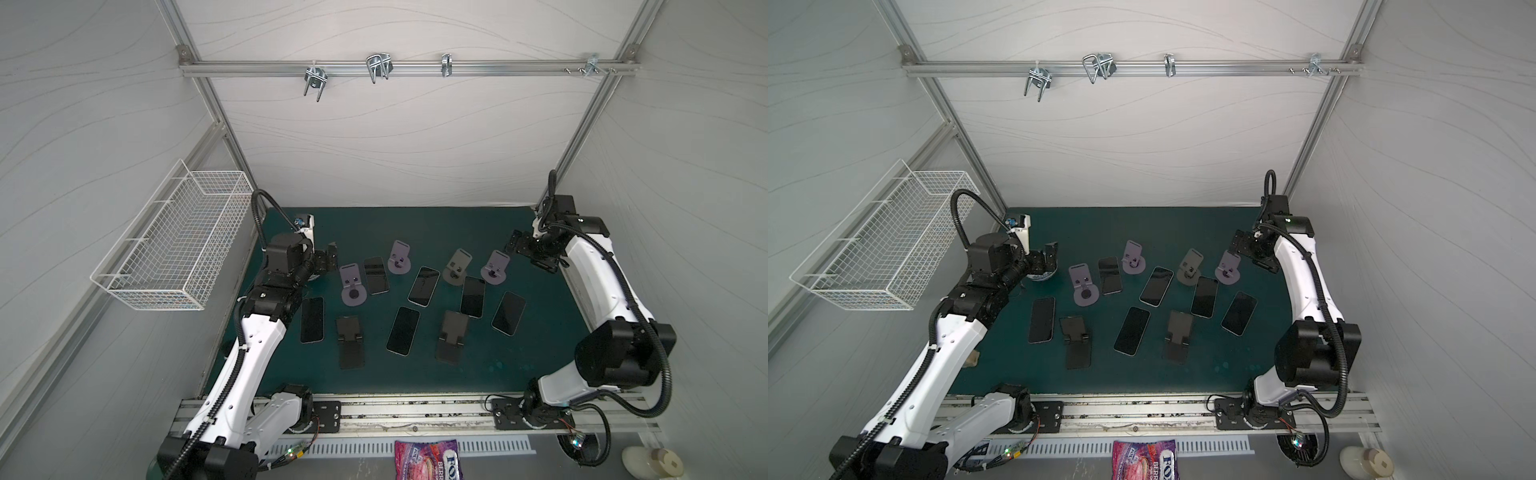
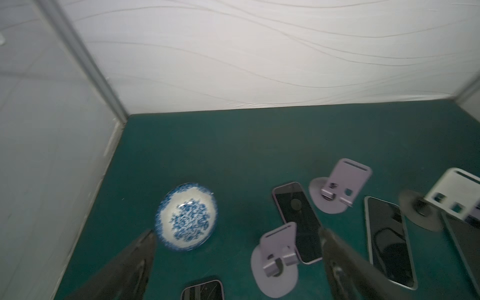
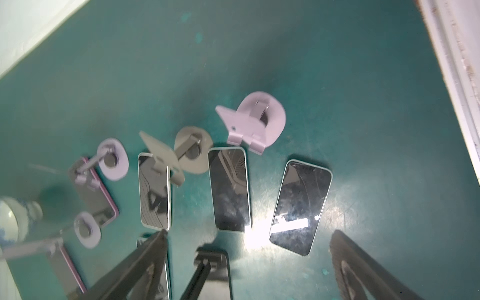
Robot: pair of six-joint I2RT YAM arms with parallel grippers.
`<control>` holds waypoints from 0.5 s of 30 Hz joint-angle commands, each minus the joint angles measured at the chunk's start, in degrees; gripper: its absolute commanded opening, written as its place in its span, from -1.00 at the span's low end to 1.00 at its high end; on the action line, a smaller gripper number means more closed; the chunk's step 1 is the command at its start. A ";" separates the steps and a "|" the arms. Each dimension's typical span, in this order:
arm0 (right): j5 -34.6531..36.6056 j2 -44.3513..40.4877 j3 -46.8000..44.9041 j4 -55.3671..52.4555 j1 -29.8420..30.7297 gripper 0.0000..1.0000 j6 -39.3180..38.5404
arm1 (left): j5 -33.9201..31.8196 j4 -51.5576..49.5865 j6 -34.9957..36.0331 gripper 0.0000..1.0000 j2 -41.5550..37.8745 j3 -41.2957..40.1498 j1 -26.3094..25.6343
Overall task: Remove the phone from the phone stand
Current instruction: Reset both arms
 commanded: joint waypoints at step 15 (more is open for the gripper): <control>21.32 -21.20 -46.27 63.92 -1.31 0.98 -10.58 | -8.56 34.72 -1.64 0.97 4.87 -23.56 6.24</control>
